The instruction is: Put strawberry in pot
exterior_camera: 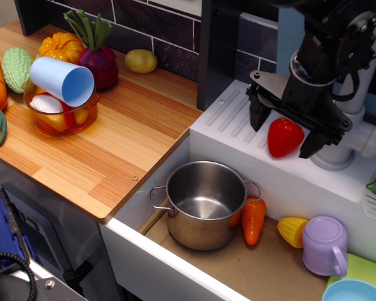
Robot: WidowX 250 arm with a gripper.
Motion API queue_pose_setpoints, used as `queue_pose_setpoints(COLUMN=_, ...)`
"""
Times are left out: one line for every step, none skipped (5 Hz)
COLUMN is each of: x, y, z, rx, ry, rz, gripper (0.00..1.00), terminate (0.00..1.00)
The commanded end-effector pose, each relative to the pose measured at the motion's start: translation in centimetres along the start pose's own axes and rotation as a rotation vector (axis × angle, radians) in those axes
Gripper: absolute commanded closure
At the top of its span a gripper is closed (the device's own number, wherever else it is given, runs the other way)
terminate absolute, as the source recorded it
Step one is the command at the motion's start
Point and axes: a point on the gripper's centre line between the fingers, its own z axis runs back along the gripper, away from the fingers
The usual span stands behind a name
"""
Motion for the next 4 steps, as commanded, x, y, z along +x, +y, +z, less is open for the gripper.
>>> queue_pose_setpoints(x=1.2, y=0.2, z=-0.2, rx=-0.027, ry=-0.091, rz=-0.016, gripper=0.0, terminate=0.0)
queue_pose_setpoints(x=1.6, y=0.1, z=-0.5, rx=-0.043, ry=-0.109, rz=-0.02, gripper=0.0, terminate=0.0)
queue_pose_setpoints(x=1.8, y=0.3, z=-1.3, rx=-0.069, ry=-0.121, rz=-0.032, gripper=0.0, terminate=0.0)
queue_pose_setpoints(x=2.0, y=0.5, z=-2.4, rx=-0.085, ry=-0.133, rz=-0.032, gripper=0.0, terminate=0.0)
